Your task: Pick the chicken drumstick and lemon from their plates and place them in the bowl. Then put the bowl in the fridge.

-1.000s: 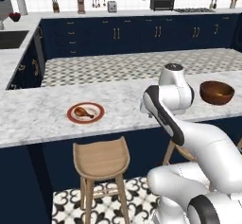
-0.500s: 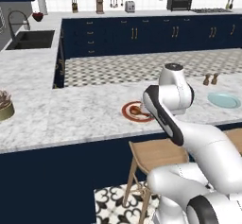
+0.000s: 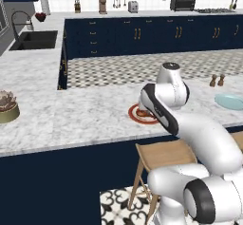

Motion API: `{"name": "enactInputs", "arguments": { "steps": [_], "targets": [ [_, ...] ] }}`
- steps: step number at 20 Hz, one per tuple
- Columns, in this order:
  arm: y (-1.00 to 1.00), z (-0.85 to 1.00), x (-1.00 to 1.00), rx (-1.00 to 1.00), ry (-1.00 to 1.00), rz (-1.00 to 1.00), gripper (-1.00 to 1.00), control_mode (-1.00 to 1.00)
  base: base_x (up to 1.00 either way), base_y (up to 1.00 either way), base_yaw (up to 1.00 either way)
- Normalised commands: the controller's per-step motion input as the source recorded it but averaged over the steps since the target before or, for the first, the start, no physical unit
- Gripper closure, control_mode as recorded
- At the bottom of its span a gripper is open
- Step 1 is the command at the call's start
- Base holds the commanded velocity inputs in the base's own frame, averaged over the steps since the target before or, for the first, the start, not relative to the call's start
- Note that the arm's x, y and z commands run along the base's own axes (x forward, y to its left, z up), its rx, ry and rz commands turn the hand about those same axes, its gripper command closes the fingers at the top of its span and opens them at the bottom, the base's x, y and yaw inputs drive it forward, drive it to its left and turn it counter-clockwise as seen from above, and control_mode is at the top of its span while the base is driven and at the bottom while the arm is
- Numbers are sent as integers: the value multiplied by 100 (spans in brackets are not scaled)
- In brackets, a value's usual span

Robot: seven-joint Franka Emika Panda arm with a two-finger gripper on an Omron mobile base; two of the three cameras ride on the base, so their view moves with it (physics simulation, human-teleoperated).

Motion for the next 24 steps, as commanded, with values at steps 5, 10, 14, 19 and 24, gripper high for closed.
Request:
{"name": "enactInputs", "arguments": {
  "steps": [5,10,14,19,24],
  "targets": [
    [-11,-1,100,0,5,24,-100,-100,0,0,0],
    [-7,-61,100,-10,16,30,-100,-100,0,0,0],
    [0,-79,100,-10,0,5,-100,-100,0,0,0],
    [-14,-75,93,-2,7,8,-100,-100,0,0,0],
    [-3,-26,68,-2,0,20,-100,-100,0,0,0]
  ]
}}
